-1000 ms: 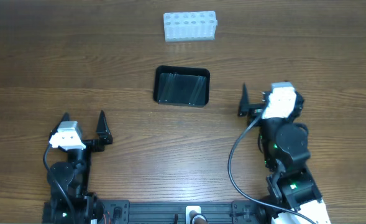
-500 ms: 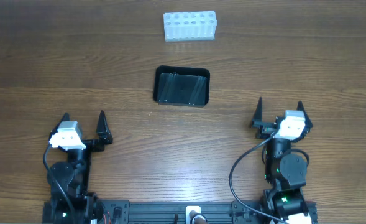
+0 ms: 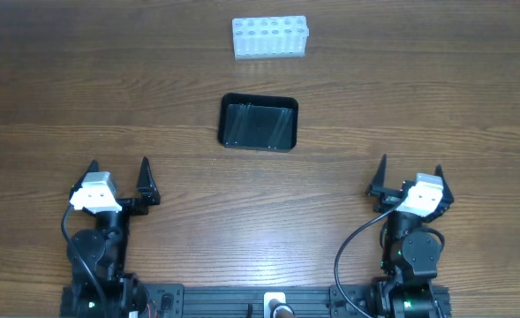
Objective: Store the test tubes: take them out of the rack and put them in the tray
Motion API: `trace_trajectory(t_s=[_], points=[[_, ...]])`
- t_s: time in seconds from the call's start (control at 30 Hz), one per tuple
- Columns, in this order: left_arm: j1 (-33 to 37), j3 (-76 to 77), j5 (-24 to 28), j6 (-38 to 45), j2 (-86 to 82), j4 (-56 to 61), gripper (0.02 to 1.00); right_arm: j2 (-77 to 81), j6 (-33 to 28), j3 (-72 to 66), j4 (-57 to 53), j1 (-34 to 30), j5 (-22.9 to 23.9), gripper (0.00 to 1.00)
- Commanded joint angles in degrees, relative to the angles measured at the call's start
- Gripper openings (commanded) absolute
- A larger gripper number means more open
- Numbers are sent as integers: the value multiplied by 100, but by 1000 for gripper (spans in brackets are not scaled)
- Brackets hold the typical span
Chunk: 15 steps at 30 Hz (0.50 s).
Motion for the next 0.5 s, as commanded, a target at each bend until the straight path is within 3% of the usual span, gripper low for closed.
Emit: trace_trajectory(t_s=[0.03,0.5], points=[[-17,-26,-4,85,-35,-26,996,-149,2,-31,-116,-111,28,991],[-17,-26,-4,85,-35,-26,996,-149,2,-31,-120,-286,-2,991]])
